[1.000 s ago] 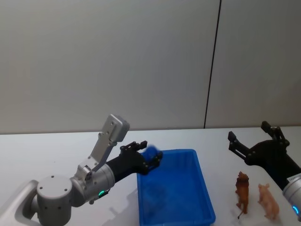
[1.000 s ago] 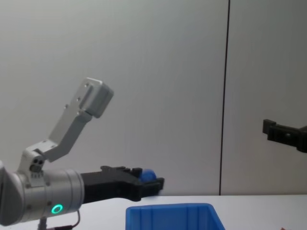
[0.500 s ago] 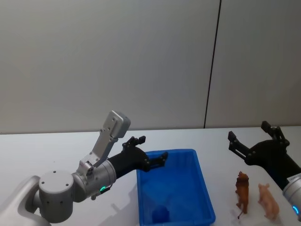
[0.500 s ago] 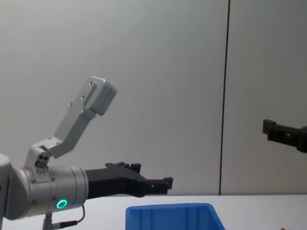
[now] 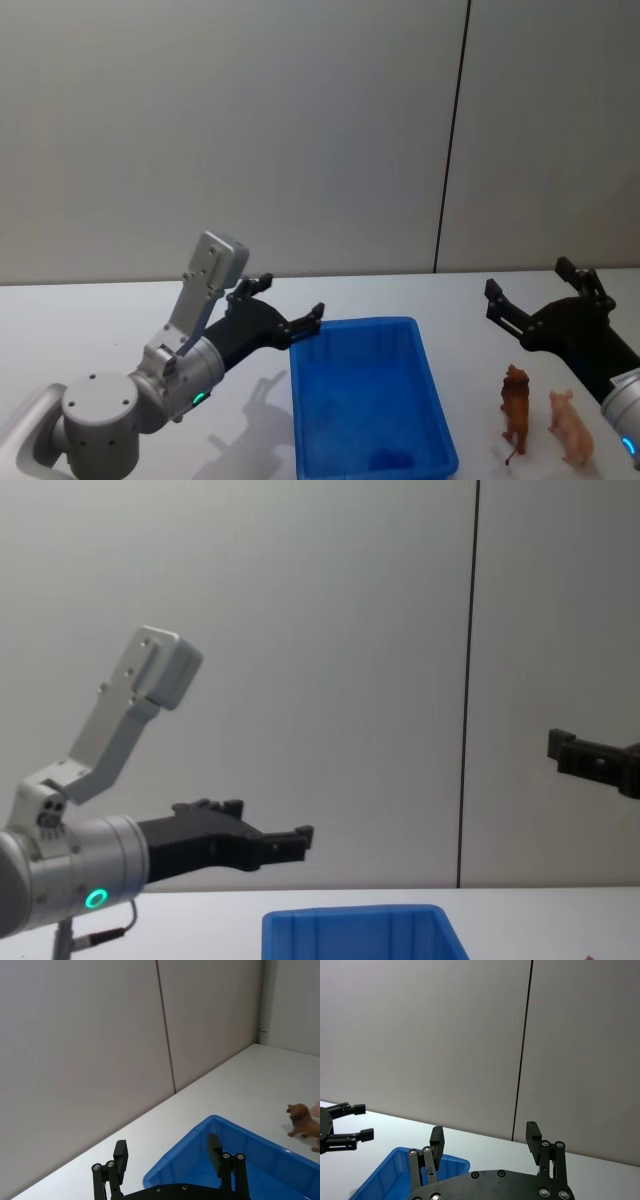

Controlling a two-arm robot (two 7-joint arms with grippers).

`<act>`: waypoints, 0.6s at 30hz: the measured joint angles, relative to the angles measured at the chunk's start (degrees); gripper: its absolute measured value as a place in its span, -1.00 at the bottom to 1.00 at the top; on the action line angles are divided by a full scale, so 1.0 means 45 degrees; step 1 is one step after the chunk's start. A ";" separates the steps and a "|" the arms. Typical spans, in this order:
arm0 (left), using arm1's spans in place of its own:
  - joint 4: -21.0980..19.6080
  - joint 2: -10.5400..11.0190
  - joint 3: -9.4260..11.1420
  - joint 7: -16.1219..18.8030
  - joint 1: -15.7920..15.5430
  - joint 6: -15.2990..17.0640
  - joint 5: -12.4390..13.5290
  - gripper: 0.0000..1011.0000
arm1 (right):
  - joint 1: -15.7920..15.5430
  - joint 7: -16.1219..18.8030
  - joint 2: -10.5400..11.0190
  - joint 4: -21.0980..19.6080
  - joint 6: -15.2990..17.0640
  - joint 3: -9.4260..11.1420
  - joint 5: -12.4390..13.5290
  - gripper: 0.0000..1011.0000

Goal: Pick up the two dolls from the table and place them into the box.

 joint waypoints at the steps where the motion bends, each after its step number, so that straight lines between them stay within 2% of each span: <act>1: 0.0000 0.0000 0.0000 0.0000 0.0000 0.0000 0.0000 0.98 | 0.0000 0.0000 0.0000 0.0000 -0.0001 0.0000 0.0000 0.98; 8: -0.0489 0.0225 -0.0127 0.0810 0.0342 -0.0114 0.0064 0.98 | -0.0001 0.0000 0.0000 0.0000 0.0000 0.0000 0.0000 0.98; 18: -0.0785 0.0368 -0.0213 0.1315 0.0542 -0.0179 0.0114 0.98 | -0.0006 -0.0014 -0.0001 0.0000 0.0003 0.0012 0.0000 0.98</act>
